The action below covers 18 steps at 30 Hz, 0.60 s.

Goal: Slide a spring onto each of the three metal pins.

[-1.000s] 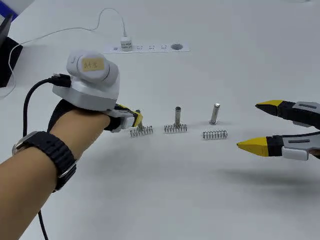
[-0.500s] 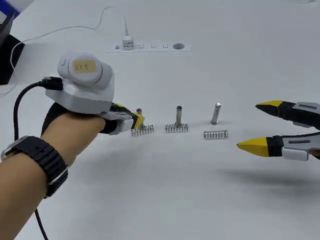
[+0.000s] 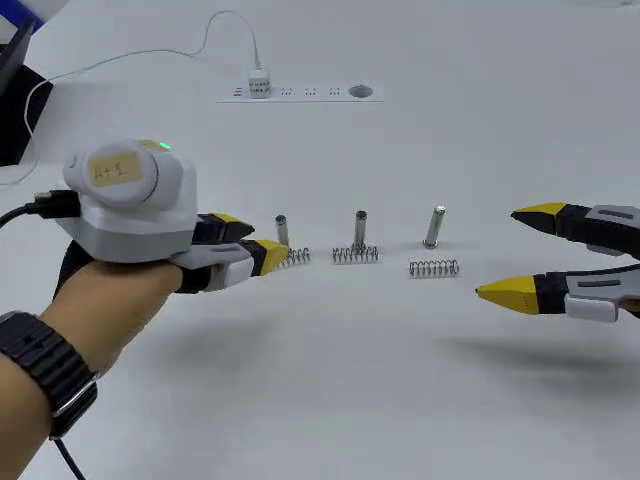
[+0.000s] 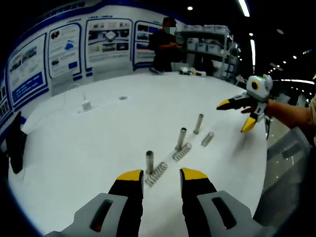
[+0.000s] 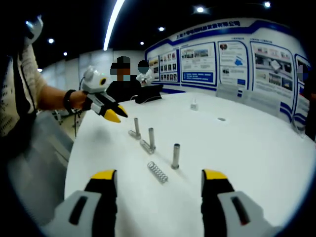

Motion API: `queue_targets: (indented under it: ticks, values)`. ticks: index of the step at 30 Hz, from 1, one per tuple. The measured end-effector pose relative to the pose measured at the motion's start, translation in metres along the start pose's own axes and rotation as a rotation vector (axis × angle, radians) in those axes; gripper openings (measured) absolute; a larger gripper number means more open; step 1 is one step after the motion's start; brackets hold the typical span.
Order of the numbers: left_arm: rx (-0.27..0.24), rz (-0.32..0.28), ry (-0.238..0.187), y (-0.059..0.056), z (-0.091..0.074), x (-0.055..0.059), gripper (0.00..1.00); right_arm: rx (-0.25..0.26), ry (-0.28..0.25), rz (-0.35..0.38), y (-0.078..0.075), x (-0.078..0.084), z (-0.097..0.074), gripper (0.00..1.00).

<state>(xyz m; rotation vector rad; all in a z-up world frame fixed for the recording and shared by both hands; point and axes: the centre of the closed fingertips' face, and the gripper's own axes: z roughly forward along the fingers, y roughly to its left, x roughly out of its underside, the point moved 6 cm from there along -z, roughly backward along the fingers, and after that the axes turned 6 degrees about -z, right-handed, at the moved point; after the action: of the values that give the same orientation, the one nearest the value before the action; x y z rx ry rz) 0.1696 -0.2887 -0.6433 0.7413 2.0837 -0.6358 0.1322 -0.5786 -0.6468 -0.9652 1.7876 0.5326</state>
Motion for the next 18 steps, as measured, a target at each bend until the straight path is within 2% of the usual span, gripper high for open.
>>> queue_targets:
  ticks: [6, 11, 13, 18]
  values:
    - [0.069, 0.014, -0.046, -0.006, -0.002, 0.005, 0.32, -0.017, 0.022, -0.013, 0.001, 0.001, 0.003, 0.69]
    - [0.113, 0.036, -0.053, -0.013, 0.002, 0.008, 0.33, -0.042, 0.049, -0.041, 0.001, 0.002, 0.007, 0.66]
    - [0.144, 0.052, -0.059, -0.018, 0.004, 0.009, 0.34, -0.055, 0.054, -0.043, 0.0, 0.001, 0.008, 0.63]
    - [0.18, 0.086, -0.046, -0.026, 0.009, 0.014, 0.34, -0.08, 0.07, -0.065, -0.003, 0.003, 0.013, 0.55]
